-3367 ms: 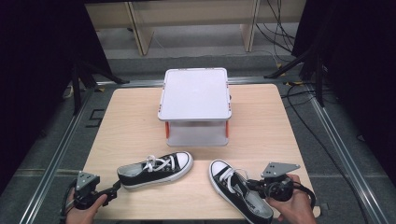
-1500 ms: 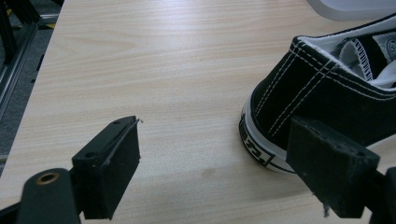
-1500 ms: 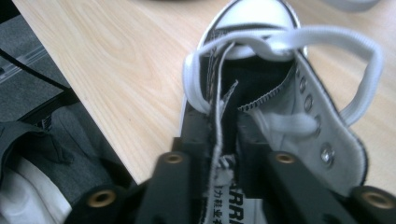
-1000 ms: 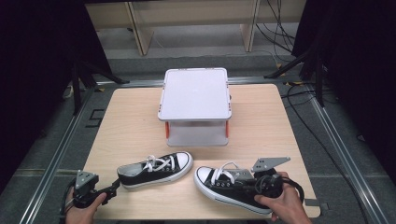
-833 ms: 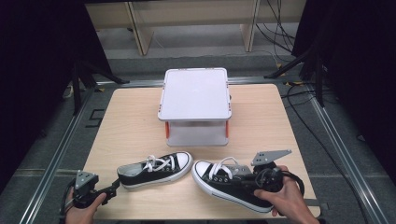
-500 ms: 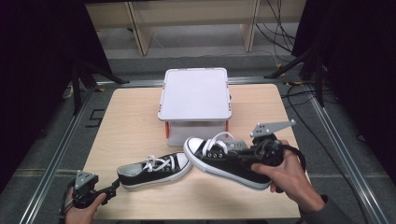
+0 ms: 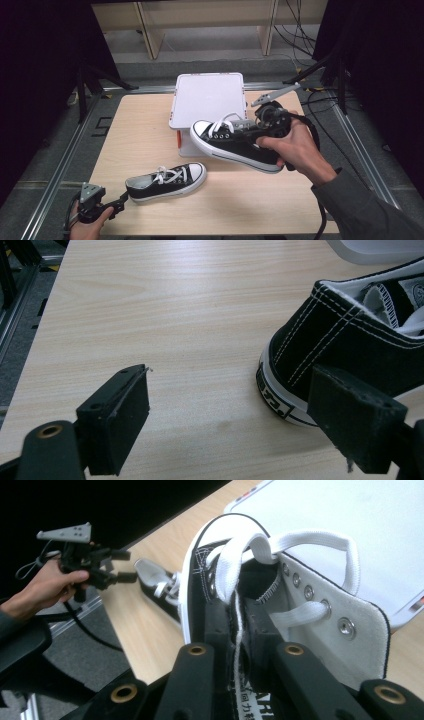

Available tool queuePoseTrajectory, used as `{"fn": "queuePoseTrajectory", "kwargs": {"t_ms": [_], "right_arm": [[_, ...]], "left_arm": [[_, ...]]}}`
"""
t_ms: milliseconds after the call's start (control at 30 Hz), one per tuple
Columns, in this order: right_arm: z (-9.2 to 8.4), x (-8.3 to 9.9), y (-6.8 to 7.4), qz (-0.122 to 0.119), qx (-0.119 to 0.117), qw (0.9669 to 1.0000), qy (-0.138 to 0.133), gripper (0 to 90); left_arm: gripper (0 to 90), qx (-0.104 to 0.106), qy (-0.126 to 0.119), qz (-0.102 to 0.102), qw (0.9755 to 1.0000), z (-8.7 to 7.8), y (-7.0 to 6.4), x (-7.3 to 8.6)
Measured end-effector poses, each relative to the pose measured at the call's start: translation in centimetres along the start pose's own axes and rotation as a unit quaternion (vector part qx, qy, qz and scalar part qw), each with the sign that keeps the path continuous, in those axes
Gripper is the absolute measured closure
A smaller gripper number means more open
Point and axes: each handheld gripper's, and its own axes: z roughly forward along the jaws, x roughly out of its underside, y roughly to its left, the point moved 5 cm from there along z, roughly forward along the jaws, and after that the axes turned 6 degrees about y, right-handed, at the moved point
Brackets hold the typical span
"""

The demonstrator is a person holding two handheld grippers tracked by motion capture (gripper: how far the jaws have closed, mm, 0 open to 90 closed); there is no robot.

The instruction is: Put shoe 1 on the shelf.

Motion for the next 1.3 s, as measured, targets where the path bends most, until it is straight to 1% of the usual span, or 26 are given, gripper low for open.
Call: {"fn": "queuePoseTrajectory", "kwargs": {"t_ms": [33, 67, 133, 233, 300, 333, 367, 400, 467, 500, 567, 600, 733, 767, 800, 833, 900, 933, 967, 1033, 1067, 1167, 1200, 1233, 1267, 1300], "right_arm": [[0.0, 0.0, 0.0, 0.0, 0.0, 1.0, 0.0, 83.6], [0.1, -0.9, -0.2, -0.002, 0.007, 1.0, 0.002, 83.6], [0.3, -1.9, -0.4, -0.002, 0.018, 0.9998, 0.001, 83.6], [0.9, -3.4, -1.0, 0.007, 0.028, 0.9995, -0.012, 83.6], [1.1, -3.9, -1.3, 0.012, 0.031, 0.9994, -0.009, 83.6], [1.9, -5.0, -2.0, 0.021, 0.036, 0.999, -0.016, 83.6], [1.9, -5.0, -2.0, 0.021, 0.036, 0.999, -0.016, 83.6], [2.3, -5.6, -2.3, 0.025, 0.044, 0.9985, -0.018, 83.6], [3.7, -7.2, -3.3, 0.044, 0.057, 0.9972, -0.021, 83.6], [4.2, -7.8, -3.8, 0.041, 0.067, 0.9966, -0.022, 83.6], [4.6, -8.4, -4.1, 0.048, 0.07, 0.9962, -0.022, 83.5], [5.3, -9.4, -4.8, 0.051, 0.089, 0.9945, -0.019, 83.5], [6.4, -11.0, -6.0, 0.068, 0.109, 0.9913, -0.026, 83.5], [7.0, -11.9, -6.7, 0.083, 0.119, 0.9888, -0.032, 83.5], [7.4, -12.2, -7.1, 0.089, 0.128, 0.9871, -0.035, 83.4], [7.7, -12.6, -7.3, 0.1, 0.134, 0.9853, -0.036, 83.5], [8.4, -13.1, -7.9, 0.109, 0.145, 0.9827, -0.038, 83.4], [8.7, -13.4, -8.1, 0.114, 0.145, 0.9822, -0.034, 83.4], [9.1, -13.7, -8.2, 0.127, 0.145, 0.9806, -0.037, 83.4], [9.4, -13.9, -8.6, 0.126, 0.15, 0.98, -0.037, 83.4], [10.0, -14.4, -8.9, 0.141, 0.159, 0.9763, -0.04, 83.3], [10.6, -14.9, -9.1, 0.143, 0.169, 0.9743, -0.04, 83.3], [11.1, -15.2, -9.2, 0.156, 0.179, 0.9705, -0.044, 83.2], [11.1, -15.2, -9.2, 0.156, 0.179, 0.9705, -0.044, 83.2], [11.6, -15.5, -9.4, 0.165, 0.192, 0.9662, -0.047, 83.1], [11.9, -15.6, -9.4, 0.167, 0.196, 0.9652, -0.046, 83.1]], "left_arm": [[16.4, 0.0, 0.0, 0.0, 1.0, 0.0, 0.0, 0.0], [16.4, 0.0, 0.0, 0.0, 1.0, 0.0, 0.0, 0.0], [16.3, 0.0, 0.0, 0.0, 1.0, 0.0, 0.0, 0.0], [16.3, 0.0, 0.001, 0.0, 1.0, 0.0, 0.0, 0.0], [16.2, 0.001, 0.0, -0.001, 1.0, 0.0, 0.0, 0.0], [16.2, 0.001, 0.0, -0.001, 1.0, 0.0, 0.0, 0.0], [16.2, 0.001, 0.0, -0.001, 1.0, 0.0, 0.0, 0.0], [16.2, 0.001, 0.0, -0.001, 1.0, 0.0, 0.0, 0.0], [16.1, 0.002, -0.003, -0.004, 1.0, 0.0, 0.0, 0.0], [16.1, 0.003, -0.005, -0.006, 1.0, 0.1, 0.0, 0.0], [16.1, 0.001, -0.002, -0.004, 1.0, 0.0, 0.1, 0.0], [16.4, 0.001, -0.007, -0.007, 1.0, 0.0, 0.1, -0.1], [16.5, 0.002, -0.009, -0.008, 0.9999, 0.0, 0.1, -0.1], [16.6, 0.006, -0.009, -0.008, 0.9999, 0.0, 0.1, -0.1], [16.6, 0.007, -0.012, -0.011, 0.9998, 0.0, 0.1, -0.1], [16.6, 0.007, -0.013, -0.012, 0.9998, 0.0, 0.1, -0.1], [16.7, 0.003, -0.009, -0.008, 0.9999, -0.1, 0.1, -0.1], [16.7, 0.003, -0.009, -0.008, 0.9999, -0.1, 0.1, -0.1], [16.7, 0.003, -0.009, -0.008, 0.9999, -0.1, 0.1, -0.1], [16.7, 0.003, -0.01, -0.008, 0.9999, -0.1, 0.1, -0.1], [16.7, 0.004, -0.01, -0.008, 0.9999, -0.1, 0.1, -0.1], [16.7, 0.005, -0.009, -0.01, 0.9999, -0.1, 0.1, -0.1], [16.7, 0.005, -0.009, -0.008, 0.9999, -0.1, 0.1, -0.1], [16.7, 0.005, -0.009, -0.008, 0.9999, -0.1, 0.1, -0.1], [16.8, 0.004, -0.009, -0.008, 0.9999, -0.1, 0.1, -0.1], [16.8, 0.004, -0.01, -0.007, 0.9999, -0.1, 0.1, -0.1]]}}
